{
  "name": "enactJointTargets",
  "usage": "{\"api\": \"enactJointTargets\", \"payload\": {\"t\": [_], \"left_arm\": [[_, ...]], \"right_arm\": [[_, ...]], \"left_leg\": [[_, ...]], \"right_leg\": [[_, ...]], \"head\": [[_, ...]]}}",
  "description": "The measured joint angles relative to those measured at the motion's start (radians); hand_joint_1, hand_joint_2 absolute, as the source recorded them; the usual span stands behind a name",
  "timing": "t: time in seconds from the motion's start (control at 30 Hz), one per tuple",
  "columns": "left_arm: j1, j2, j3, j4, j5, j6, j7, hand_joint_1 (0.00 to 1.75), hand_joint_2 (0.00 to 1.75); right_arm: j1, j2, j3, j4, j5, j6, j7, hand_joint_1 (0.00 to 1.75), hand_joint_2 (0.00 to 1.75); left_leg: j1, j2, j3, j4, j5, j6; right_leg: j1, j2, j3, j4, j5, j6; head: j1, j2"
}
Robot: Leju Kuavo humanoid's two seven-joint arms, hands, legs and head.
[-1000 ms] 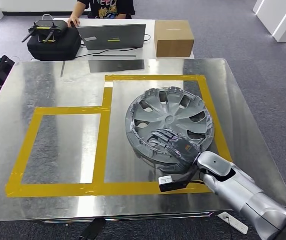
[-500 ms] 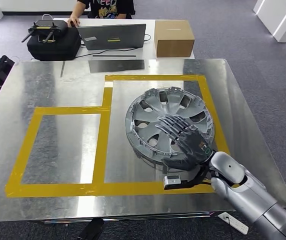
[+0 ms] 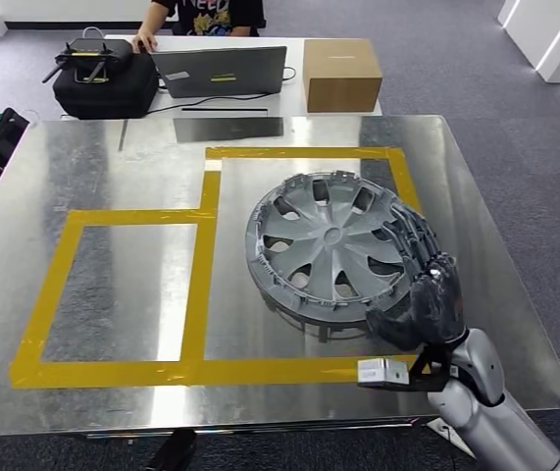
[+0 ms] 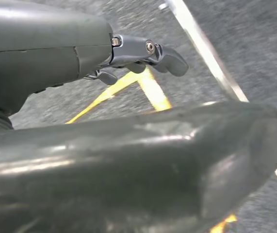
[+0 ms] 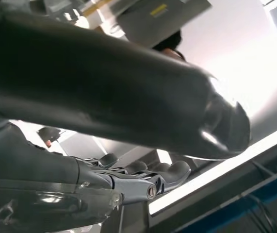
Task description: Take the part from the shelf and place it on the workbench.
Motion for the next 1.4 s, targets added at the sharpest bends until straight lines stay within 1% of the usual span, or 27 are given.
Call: {"api": "enactJointTargets", "payload": {"t": [0.1, 0.17, 0.27, 0.37, 0.5, 0.6, 0.67, 0.73, 0.77, 0.8, 0.83, 0.87, 0.9, 0.93, 0.97, 1.0, 1.03, 1.07, 1.1, 1.13, 1.17, 1.23, 1.27, 1.3, 1.33, 1.4], "left_arm": [[0.008, 0.004, 0.008, 0.0, -0.007, 0.027, 0.068, 0.0, 0.0], [0.012, 0.006, 0.016, 0.0, -0.008, 0.049, 0.113, 0.0, 0.0], [0.021, 0.008, 0.033, 0.0, 0.003, 0.065, 0.156, 0.0, 0.0], [0.028, 0.009, 0.05, 0.0, 0.012, 0.071, 0.189, 0.0, 0.0], [0.036, 0.009, 0.069, 0.0, 0.012, 0.084, 0.217, 0.0, 0.0], [0.04, 0.009, 0.075, 0.0, 0.012, 0.086, 0.218, 0.0, 0.0], [0.04, 0.009, 0.077, 0.0, 0.013, 0.086, 0.219, 0.0, 0.0], [0.041, 0.01, 0.08, 0.0, 0.014, 0.086, 0.222, 0.0, 0.0], [0.041, 0.009, 0.082, 0.0, 0.015, 0.086, 0.224, 0.0, 0.0], [0.041, 0.009, 0.083, 0.0, 0.017, 0.086, 0.224, 0.0, 0.0], [0.041, 0.008, 0.084, 0.0, 0.019, 0.086, 0.225, 0.0, 0.0], [0.041, 0.008, 0.086, 0.0, 0.021, 0.087, 0.225, 0.0, 0.0], [0.042, 0.007, 0.089, 0.0, 0.022, 0.087, 0.225, 0.0, 0.0], [0.043, 0.007, 0.092, 0.0, 0.023, 0.087, 0.225, 0.0, 0.0], [0.043, 0.007, 0.095, 0.0, 0.024, 0.087, 0.225, 0.0, 0.0], [0.044, 0.007, 0.098, 0.0, 0.025, 0.087, 0.225, 0.0, 0.0], [0.044, 0.007, 0.1, 0.0, 0.026, 0.086, 0.225, 0.0, 0.0], [0.044, 0.008, 0.102, 0.0, 0.027, 0.085, 0.225, 0.0, 0.0], [0.043, 0.008, 0.103, 0.0, 0.028, 0.083, 0.225, 0.0, 0.0], [0.042, 0.009, 0.105, 0.0, 0.029, 0.082, 0.226, 0.0, 0.0], [0.041, 0.01, 0.106, 0.0, 0.03, 0.08, 0.226, 0.0, 0.0], [0.041, 0.011, 0.108, 0.0, 0.031, 0.077, 0.227, 0.0, 0.0], [0.041, 0.012, 0.109, 0.0, 0.032, 0.075, 0.227, 0.0, 0.0], [0.041, 0.012, 0.11, 0.0, 0.032, 0.073, 0.227, 0.0, 0.0], [0.041, 0.012, 0.111, 0.0, 0.032, 0.07, 0.226, 0.0, 0.0], [0.041, 0.012, 0.114, 0.0, 0.031, 0.065, 0.225, 0.0, 0.0]], "right_arm": [[0.085, 0.021, -0.051, -0.111, -0.055, -0.002, -0.052, 0.0, 0.0], [0.13, 0.035, -0.081, -0.183, -0.115, 0.002, -0.091, 0.0, 0.0], [0.193, 0.056, -0.122, -0.293, -0.201, 0.018, -0.142, 0.0, 0.0], [0.229, 0.072, -0.165, -0.376, -0.246, 0.045, -0.155, 0.0, 0.0], [0.25, 0.095, -0.223, -0.437, -0.274, 0.074, -0.154, 0.0, 0.0], [0.257, 0.102, -0.244, -0.457, -0.279, 0.079, -0.154, 0.0, 0.0], [0.263, 0.108, -0.253, -0.465, -0.279, 0.081, -0.156, 0.0, 0.0], [0.267, 0.112, -0.261, -0.47, -0.276, 0.08, -0.159, 0.0, 0.0], [0.269, 0.113, -0.266, -0.471, -0.274, 0.08, -0.161, 0.0, 0.0], [0.27, 0.114, -0.271, -0.472, -0.271, 0.08, -0.164, 0.0, 0.0], [0.272, 0.114, -0.275, -0.473, -0.268, 0.079, -0.166, 0.0, 0.0], [0.274, 0.115, -0.279, -0.473, -0.266, 0.079, -0.168, 0.0, 0.0], [0.277, 0.116, -0.282, -0.473, -0.264, 0.078, -0.169, 0.0, 0.0], [0.281, 0.117, -0.284, -0.473, -0.263, 0.077, -0.17, 0.0, 0.0], [0.284, 0.119, -0.288, -0.473, -0.262, 0.076, -0.171, 0.0, 0.0], [0.286, 0.121, -0.292, -0.473, -0.261, 0.074, -0.171, 0.0, 0.0], [0.286, 0.123, -0.297, -0.473, -0.262, 0.073, -0.171, 0.0, 0.0], [0.285, 0.124, -0.303, -0.473, -0.263, 0.072, -0.171, 0.0, 0.0], [0.284, 0.126, -0.307, -0.473, -0.265, 0.071, -0.171, 0.0, 0.0], [0.284, 0.127, -0.312, -0.473, -0.266, 0.069, -0.171, 0.0, 0.0], [0.283, 0.127, -0.316, -0.473, -0.268, 0.068, -0.171, 0.0, 0.0], [0.285, 0.128, -0.325, -0.473, -0.271, 0.066, -0.17, 0.0, 0.0], [0.286, 0.129, -0.329, -0.473, -0.273, 0.065, -0.169, 0.0, 0.0], [0.287, 0.129, -0.335, -0.473, -0.275, 0.064, -0.169, 0.0, 0.0], [0.289, 0.129, -0.34, -0.473, -0.279, 0.063, -0.168, 0.0, 0.0], [0.296, 0.131, -0.351, -0.473, -0.287, 0.062, -0.167, 0.0, 0.0]], "left_leg": [[0.0, 0.0, 0.0, 0.0, -0.001, 0.0], [0.0, 0.0, 0.0, 0.0, -0.002, 0.0], [0.0, 0.0, 0.0, 0.0, -0.003, 0.0], [-0.002, 0.0, 0.0, 0.0, -0.005, 0.0], [-0.006, 0.0, 0.001, 0.001, -0.007, 0.004], [-0.012, 0.0, 0.001, 0.002, -0.009, 0.01], [-0.017, 0.0, 0.001, 0.002, -0.01, 0.016], [-0.016, 0.001, 0.004, -0.005, -0.004, 0.025], [-0.014, 0.001, 0.006, -0.011, 0.0, 0.029], [-0.011, 0.002, 0.009, -0.016, 0.004, 0.033], [-0.01, 0.002, 0.011, -0.02, 0.006, 0.035], [-0.01, 0.002, 0.011, -0.021, 0.007, 0.036], [-0.011, 0.002, 0.011, -0.02, 0.007, 0.036], [-0.011, 0.002, 0.011, -0.02, 0.007, 0.036], [-0.011, 0.002, 0.01, -0.02, 0.008, 0.035], [-0.011, 0.002, 0.01, -0.02, 0.009, 0.033], [-0.01, 0.001, 0.01, -0.02, 0.01, 0.029], [-0.01, 0.0, 0.01, -0.019, 0.012, 0.023], [-0.011, -0.001, 0.009, -0.017, 0.014, 0.016], [-0.013, -0.002, 0.008, -0.017, 0.017, 0.009], [-0.014, -0.003, 0.007, -0.017, 0.021, 0.002], [-0.012, -0.003, 0.004, -0.02, 0.028, -0.012], [-0.01, -0.002, 0.0, -0.014, 0.019, -0.018], [-0.009, 0.0, -0.011, 0.009, -0.005, -0.023], [-0.009, 0.001, -0.028, 0.052, -0.042, -0.026], [-0.009, 0.002, -0.071, 0.181, -0.129, -0.029]], "right_leg": [[0.0, 0.0, 0.0, 0.0, -0.002, -0.001], [0.0, 0.0, 0.0, 0.0, -0.003, -0.001], [0.0, 0.0, 0.0, 0.0, -0.003, -0.001], [-0.001, 0.0, 0.0, 0.0, -0.003, -0.001], [-0.005, 0.0, 0.0, -0.001, -0.003, 0.002], [-0.011, 0.001, 0.001, -0.002, -0.003, 0.008], [-0.015, 0.001, 0.002, -0.004, -0.002, 0.014], [-0.018, 0.001, 0.003, -0.006, -0.002, 0.021], [-0.018, 0.001, -0.003, 0.005, -0.012, 0.023], [-0.018, 0.001, -0.017, 0.036, -0.033, 0.022], [-0.017, 0.001, -0.041, 0.089, -0.065, 0.021], [-0.015, 0.0, -0.071, 0.157, -0.101, 0.019], [-0.014, 0.0, -0.102, 0.225, -0.129, 0.018], [-0.013, 0.0, -0.123, 0.271, -0.143, 0.018], [-0.012, 0.0, -0.128, 0.283, -0.138, 0.016], [-0.012, 0.0, -0.114, 0.255, -0.116, 0.015], [-0.012, 0.0, -0.082, 0.194, -0.082, 0.014], [-0.012, 0.0, -0.046, 0.123, -0.056, 0.013], [-0.012, 0.002, -0.016, 0.065, -0.035, 0.01], [-0.011, 0.005, 0.002, 0.03, -0.023, 0.005], [-0.01, 0.007, 0.006, 0.02, -0.021, -0.001], [-0.007, 0.008, 0.0, 0.024, -0.01, -0.017], [-0.007, 0.007, -0.005, 0.025, -0.004, -0.025], [-0.007, 0.005, -0.011, 0.025, 0.002, -0.033], [-0.007, 0.003, -0.018, 0.024, 0.008, -0.04], [-0.003, -0.001, -0.035, 0.024, 0.021, -0.048]], "head": [[0.0, 0.0], [0.0, 0.0], [0.0, 0.0], [0.0, 0.0], [0.0, 0.0], [0.0, 0.0], [0.0, 0.0], [0.0, 0.0], [0.0, 0.0], [0.001, 0.0], [0.003, 0.0], [0.004, 0.0], [0.004, 0.0], [0.004, 0.0], [0.004, 0.0], [0.004, 0.0], [0.004, 0.0], [0.004, 0.0], [0.004, 0.0], [0.004, 0.0], [0.003, 0.0], [0.001, 0.0], [0.001, 0.0], [0.0, 0.0], [-0.001, 0.0], [-0.002, 0.0]]}}
